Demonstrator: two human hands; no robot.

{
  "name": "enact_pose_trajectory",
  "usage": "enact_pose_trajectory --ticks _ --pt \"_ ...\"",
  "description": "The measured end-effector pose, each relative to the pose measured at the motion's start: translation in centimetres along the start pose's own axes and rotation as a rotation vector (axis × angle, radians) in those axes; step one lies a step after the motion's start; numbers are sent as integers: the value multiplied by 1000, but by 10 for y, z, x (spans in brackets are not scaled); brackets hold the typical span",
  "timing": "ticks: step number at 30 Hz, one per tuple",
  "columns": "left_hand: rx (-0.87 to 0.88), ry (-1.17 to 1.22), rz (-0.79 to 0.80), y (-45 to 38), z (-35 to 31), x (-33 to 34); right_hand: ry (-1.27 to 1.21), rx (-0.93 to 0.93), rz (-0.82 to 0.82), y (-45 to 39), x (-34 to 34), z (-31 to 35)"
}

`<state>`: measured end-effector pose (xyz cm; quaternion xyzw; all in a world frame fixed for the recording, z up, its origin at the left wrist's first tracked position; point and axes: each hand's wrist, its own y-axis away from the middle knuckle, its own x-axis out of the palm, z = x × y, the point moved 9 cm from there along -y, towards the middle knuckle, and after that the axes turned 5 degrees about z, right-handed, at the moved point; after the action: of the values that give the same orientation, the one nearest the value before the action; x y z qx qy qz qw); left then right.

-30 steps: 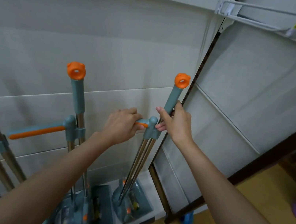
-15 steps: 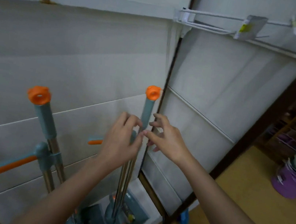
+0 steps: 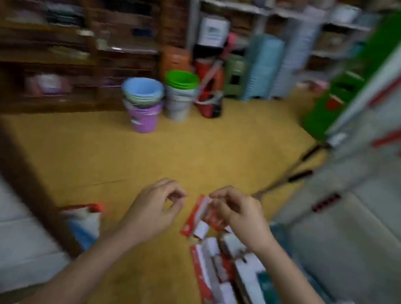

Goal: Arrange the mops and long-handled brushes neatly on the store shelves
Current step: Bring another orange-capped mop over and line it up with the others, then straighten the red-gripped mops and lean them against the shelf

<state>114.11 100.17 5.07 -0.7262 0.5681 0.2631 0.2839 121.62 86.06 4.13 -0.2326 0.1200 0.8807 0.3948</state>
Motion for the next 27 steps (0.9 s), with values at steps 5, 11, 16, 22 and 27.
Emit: enact_pose_trajectory --ticks 5,11,16,22,27 --pt "201 109 277 -56 -104 121 -52 226 -320 88 -124 -96" --pt "331 88 472 -72 -186 216 -135 417 -544 180 -210 -174" --pt "376 74 589 -82 -235 277 -196 480 -723 231 -253 -221" --pt "457 64 788 -81 -293 360 -257 532 -966 301 -283 -264" --pt "507 93 941 -73 -334 429 -192 617 -1126 343 -307 -282"
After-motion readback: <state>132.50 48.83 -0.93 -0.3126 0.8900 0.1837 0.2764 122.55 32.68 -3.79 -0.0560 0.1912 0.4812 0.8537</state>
